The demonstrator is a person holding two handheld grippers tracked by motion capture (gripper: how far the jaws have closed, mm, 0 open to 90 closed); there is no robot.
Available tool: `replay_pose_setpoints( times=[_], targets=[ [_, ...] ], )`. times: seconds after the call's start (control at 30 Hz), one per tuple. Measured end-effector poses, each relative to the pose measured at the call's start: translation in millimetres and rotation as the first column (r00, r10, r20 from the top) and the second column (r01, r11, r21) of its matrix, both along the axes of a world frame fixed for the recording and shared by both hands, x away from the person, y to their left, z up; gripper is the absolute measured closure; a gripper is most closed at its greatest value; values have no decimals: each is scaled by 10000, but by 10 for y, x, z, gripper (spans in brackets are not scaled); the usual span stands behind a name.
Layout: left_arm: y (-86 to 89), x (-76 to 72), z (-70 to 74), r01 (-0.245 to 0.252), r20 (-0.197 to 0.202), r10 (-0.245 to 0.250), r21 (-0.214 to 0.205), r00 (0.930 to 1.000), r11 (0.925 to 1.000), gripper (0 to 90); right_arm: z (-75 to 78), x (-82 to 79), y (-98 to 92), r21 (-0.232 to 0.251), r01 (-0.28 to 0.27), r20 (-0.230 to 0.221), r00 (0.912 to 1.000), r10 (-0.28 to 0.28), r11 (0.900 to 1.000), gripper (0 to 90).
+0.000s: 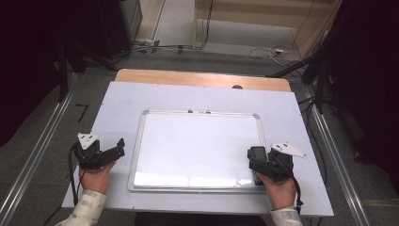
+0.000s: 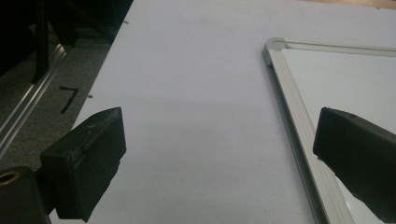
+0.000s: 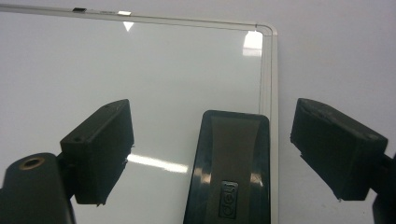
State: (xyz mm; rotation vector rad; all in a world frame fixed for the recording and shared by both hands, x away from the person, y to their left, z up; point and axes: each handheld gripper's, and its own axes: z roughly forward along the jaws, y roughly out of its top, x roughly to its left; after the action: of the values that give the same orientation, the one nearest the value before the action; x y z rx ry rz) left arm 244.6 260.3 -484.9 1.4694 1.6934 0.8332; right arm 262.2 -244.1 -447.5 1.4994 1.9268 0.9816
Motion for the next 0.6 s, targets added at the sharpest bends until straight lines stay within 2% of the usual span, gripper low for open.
replay_pose_setpoints(
  times=[0.4,0.6],
  targets=[
    [-3,1,-1,10,2,-10,10,10000,10000,30,38,-10,-96,39,33,126,9999,-34,10000,121],
    [-9,4,-5,27,-43,-27,12,10000,10000,30,65,-27,-176,137,220,152,9996,-222,9997,122]
  ],
)
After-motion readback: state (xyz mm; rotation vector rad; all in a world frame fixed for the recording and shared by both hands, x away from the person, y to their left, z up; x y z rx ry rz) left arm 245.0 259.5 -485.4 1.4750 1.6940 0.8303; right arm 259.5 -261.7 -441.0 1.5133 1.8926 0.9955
